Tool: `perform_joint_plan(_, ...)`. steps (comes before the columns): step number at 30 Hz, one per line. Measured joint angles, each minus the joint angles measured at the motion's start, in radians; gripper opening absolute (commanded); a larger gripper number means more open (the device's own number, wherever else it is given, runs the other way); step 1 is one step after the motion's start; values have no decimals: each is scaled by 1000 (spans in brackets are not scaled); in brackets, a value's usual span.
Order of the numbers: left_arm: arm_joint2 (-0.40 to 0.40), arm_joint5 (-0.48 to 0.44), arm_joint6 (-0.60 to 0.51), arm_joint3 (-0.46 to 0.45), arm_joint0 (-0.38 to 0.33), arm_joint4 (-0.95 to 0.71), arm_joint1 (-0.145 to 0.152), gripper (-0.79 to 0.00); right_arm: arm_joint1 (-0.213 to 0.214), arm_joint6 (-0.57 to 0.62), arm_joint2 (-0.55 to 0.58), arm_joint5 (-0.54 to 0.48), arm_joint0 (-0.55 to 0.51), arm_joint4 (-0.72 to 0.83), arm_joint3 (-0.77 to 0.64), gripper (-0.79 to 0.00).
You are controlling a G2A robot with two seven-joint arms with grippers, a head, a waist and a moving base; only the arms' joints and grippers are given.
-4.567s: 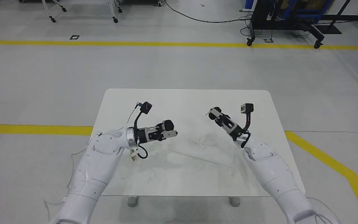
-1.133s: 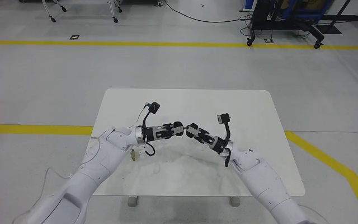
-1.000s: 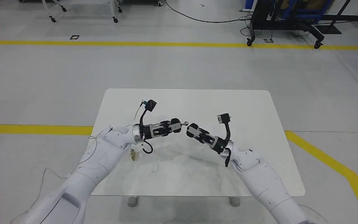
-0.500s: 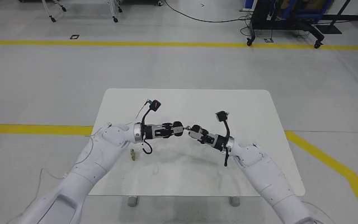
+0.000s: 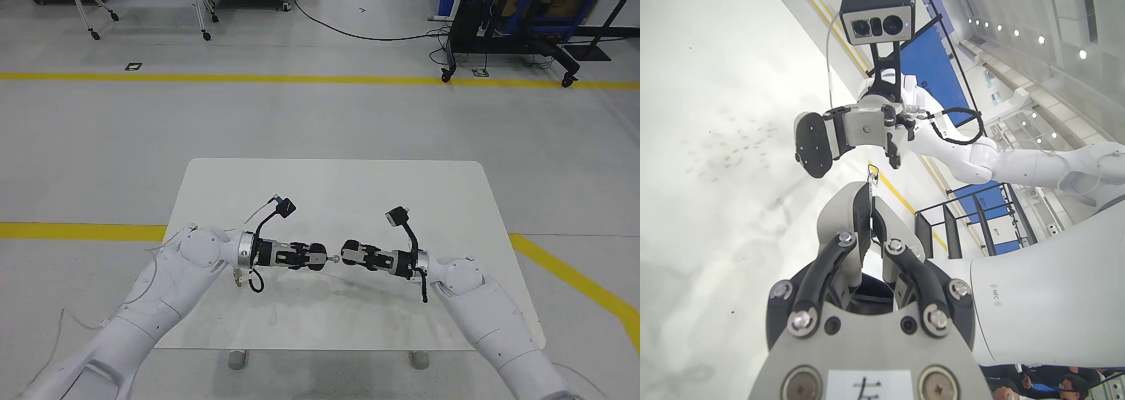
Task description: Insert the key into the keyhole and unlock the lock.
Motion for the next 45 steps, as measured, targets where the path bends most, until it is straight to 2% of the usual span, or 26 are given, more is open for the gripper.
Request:
perform_joint_plan(5, 17, -5, 5, 19, -15, -13, -1, -785, -1, 45, -15, -13, 11, 74, 21, -625)
perform_joint_plan(10, 39, -5, 5, 33, -29, -15, -3, -785, -3, 78, -33, -11, 22, 104, 39, -582)
perform_joint_plan(15, 63, -5, 5, 51, -42, -22, -11, -785, -4, 93, -47, -17, 31, 129, 52, -594)
perform_joint_plan(20, 83, -6, 6, 66, -56, -31, -18, -785, -5, 103, -56, -18, 38, 133, 62, -680)
perform_joint_plan(21, 88, -6, 6, 70, -59, -32, -19, -785, -5, 105, -59, -18, 40, 135, 64, -757)
perform_joint_plan(22, 91, -6, 6, 72, -61, -32, -20, -785, -5, 106, -61, -17, 41, 137, 66, -785)
perform_joint_plan(30, 115, -12, 12, 88, -79, -41, -28, -785, -6, 103, -75, 1, 56, 139, 88, -785)
perform_joint_plan(31, 117, -12, 12, 90, -80, -43, -29, -468, -6, 101, -75, 1, 57, 140, 90, -785)
perform_joint_plan(32, 119, -13, 13, 92, -80, -48, -30, 0, -6, 99, -74, 1, 58, 141, 91, -785)
perform_joint_plan(40, 114, -14, 13, 117, -84, -114, -30, 0, 1, 61, -48, -24, 61, 138, 108, -785)
perform_joint_plan(45, 93, -24, 24, 101, -76, -123, -18, 0, 18, 21, 15, -43, 58, 143, 130, -785)
